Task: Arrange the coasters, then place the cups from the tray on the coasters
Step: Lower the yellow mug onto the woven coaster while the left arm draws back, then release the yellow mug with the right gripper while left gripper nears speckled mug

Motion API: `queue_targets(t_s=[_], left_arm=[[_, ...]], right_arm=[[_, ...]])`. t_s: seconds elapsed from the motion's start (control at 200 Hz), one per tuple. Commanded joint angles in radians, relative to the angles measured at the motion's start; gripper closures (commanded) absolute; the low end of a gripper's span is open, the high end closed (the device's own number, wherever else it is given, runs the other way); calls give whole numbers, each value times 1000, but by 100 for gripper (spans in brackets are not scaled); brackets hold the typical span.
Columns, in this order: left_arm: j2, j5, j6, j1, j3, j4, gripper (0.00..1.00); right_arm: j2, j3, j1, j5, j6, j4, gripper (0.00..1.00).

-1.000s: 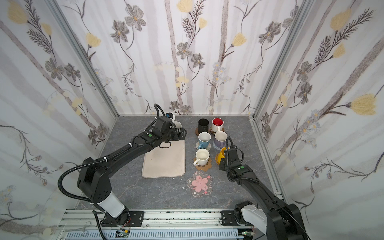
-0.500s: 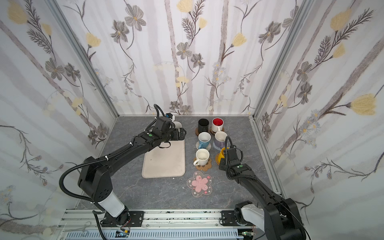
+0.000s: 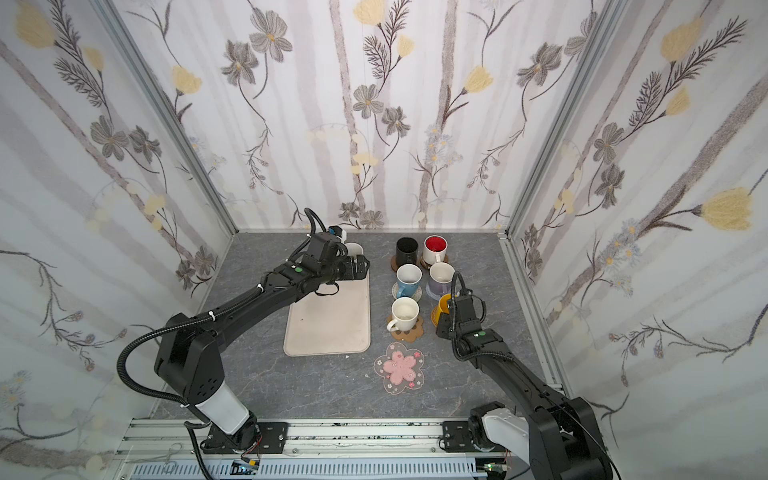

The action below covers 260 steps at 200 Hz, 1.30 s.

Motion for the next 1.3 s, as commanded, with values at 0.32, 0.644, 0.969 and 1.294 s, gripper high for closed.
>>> queue_targets(t_s=[0.32, 0.644, 0.969, 1.294], left_arm=[[115, 49, 27, 149, 153, 14, 7], [321, 61, 39, 265, 327, 14, 46], [510, 80, 53, 318, 492, 13, 64], [641, 124, 91, 340, 596, 8, 69]], right_arm=[[-114, 28, 1, -55, -51, 3, 18], [-257, 85, 3, -162, -140, -26, 9], [-309, 108, 4, -252, -200, 21, 0], [-256, 134, 4, -282, -200, 53, 0]])
